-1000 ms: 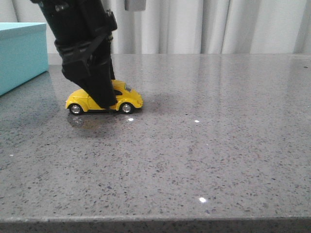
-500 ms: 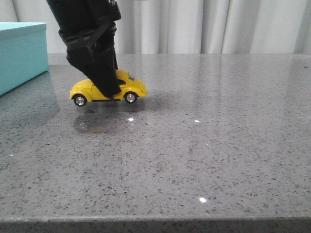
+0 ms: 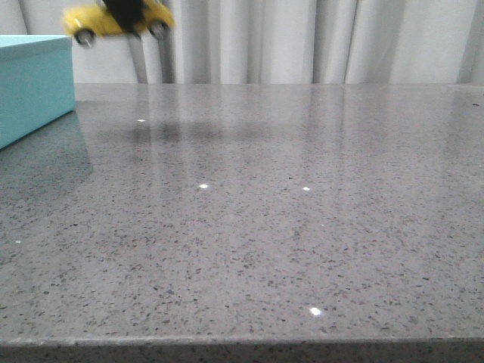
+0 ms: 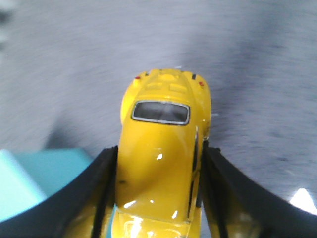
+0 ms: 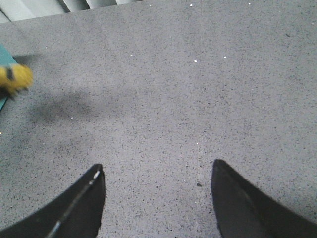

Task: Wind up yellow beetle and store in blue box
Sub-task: 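Lift the beetle with the left gripper and carry it over the blue box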

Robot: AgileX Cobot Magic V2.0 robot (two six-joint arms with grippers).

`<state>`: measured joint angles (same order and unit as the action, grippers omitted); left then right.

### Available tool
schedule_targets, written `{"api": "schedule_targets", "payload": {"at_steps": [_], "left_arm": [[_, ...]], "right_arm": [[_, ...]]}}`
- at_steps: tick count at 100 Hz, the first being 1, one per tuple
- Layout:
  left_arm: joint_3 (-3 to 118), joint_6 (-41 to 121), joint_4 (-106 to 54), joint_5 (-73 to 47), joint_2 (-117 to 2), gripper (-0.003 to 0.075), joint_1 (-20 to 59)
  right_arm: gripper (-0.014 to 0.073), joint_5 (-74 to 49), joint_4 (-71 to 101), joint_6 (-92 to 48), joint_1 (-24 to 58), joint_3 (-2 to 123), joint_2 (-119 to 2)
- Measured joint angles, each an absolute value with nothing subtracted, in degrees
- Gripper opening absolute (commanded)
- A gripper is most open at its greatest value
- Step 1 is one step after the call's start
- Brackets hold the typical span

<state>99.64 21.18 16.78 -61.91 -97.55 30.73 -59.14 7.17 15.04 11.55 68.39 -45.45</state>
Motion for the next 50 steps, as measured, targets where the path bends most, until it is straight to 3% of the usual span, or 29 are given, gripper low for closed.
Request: {"api": "schedule_targets", "payload": {"at_steps": [26, 50], "left_arm": [[102.26, 12.96, 16.94, -64.14, -92.15, 0.0169, 18.64], [100.99, 11.77, 3.55, -65.89, -91.46, 0.0169, 2.01]], "right_arm": [[0.0467, -59.14, 7.17, 15.04, 11.55, 68.39, -45.45], [0.0467, -59.14, 7.17, 15.04, 11.55, 68.39, -45.45]]}}
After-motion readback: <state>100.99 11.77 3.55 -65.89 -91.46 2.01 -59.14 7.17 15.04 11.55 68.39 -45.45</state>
